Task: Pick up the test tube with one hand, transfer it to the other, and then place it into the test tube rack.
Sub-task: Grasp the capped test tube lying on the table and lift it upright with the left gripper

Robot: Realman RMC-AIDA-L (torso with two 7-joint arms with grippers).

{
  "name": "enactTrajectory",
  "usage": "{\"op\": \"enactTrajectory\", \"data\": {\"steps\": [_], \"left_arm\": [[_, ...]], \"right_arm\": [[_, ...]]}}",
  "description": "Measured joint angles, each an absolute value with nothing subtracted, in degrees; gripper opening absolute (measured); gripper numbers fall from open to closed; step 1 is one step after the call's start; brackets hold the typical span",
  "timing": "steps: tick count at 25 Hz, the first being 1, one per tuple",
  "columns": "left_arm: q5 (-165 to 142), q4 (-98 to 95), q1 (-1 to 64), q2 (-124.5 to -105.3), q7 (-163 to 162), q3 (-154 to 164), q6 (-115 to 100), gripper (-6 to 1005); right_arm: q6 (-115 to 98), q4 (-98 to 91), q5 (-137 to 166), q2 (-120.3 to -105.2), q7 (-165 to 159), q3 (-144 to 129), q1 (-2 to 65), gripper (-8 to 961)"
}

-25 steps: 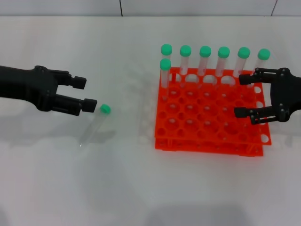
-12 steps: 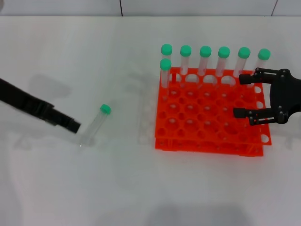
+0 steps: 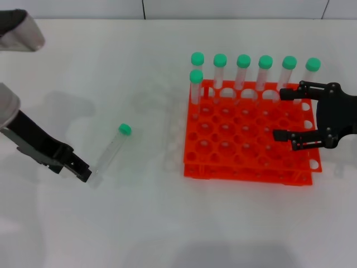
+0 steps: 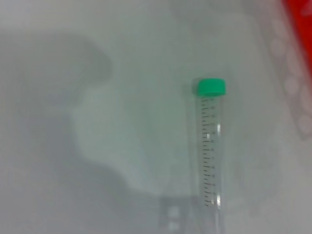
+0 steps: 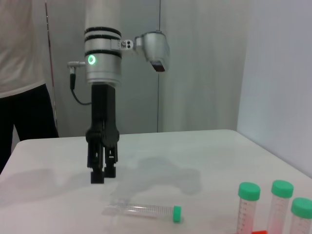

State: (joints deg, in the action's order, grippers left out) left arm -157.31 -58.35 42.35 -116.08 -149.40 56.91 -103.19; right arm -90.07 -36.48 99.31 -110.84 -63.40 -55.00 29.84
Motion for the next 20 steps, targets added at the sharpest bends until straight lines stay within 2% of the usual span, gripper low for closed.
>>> {"op": "enactTrajectory", "data": {"steps": [9, 20], "left_arm": [[-159.3, -56.1, 43.8, -117.80, -152.5, 58.1, -98.0, 722], [-159.4, -51.2, 46.5, -118.85, -154.4, 60.2, -94.3, 719]], "right_arm": [[-90.0, -36.3, 99.3, -111.42, -62.3, -55.0, 29.8, 866], [-90.0, -36.1, 99.4, -111.53, -61.8, -55.0, 29.8, 865]]}}
